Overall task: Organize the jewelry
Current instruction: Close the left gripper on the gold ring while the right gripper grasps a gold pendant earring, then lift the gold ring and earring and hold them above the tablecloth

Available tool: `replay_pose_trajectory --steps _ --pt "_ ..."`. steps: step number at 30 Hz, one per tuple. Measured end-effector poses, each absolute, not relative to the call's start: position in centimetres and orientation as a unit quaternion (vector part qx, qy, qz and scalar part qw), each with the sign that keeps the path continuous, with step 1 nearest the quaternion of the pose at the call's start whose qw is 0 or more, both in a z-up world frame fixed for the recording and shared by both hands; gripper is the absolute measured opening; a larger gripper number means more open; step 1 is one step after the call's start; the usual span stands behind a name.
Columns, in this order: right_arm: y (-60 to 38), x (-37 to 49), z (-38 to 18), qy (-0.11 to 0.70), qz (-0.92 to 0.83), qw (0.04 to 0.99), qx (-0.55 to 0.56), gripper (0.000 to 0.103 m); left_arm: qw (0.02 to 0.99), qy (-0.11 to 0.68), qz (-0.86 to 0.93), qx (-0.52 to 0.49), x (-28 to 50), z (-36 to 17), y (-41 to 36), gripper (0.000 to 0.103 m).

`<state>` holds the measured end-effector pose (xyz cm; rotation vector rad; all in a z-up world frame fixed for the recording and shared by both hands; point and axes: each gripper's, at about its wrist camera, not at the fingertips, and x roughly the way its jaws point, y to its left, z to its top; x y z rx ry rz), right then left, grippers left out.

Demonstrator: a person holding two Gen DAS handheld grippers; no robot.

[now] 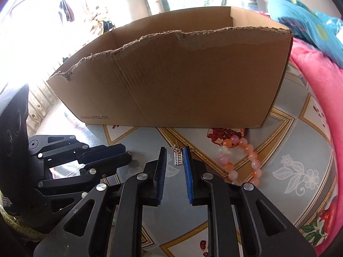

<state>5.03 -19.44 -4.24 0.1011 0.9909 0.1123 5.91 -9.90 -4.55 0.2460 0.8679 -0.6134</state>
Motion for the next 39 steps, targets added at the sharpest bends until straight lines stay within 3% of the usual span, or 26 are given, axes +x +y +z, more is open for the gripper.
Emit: replay_pose_trajectory --steps 5,11,31,39 --pt "-18.1 5.8 -5.1 0.481 0.050 0.875 0.015 0.017 0.855 0.412 -0.294 0.115 5.9 -4.5 -9.8 0.010" --pt "-14.7 6.1 -5.7 0.486 0.032 0.872 -0.049 0.004 0.855 0.411 -0.296 0.111 5.8 -4.5 -9.7 0.010" --pt "-22.8 1.9 0.5 0.453 0.061 0.882 0.110 0.002 0.858 0.405 -0.295 0.113 5.7 -4.5 -9.7 0.010" --pt "-23.4 1.9 0.2 0.462 0.057 0.875 0.131 0.002 0.858 0.405 -0.293 0.121 5.6 -4.5 -10.0 0.010"
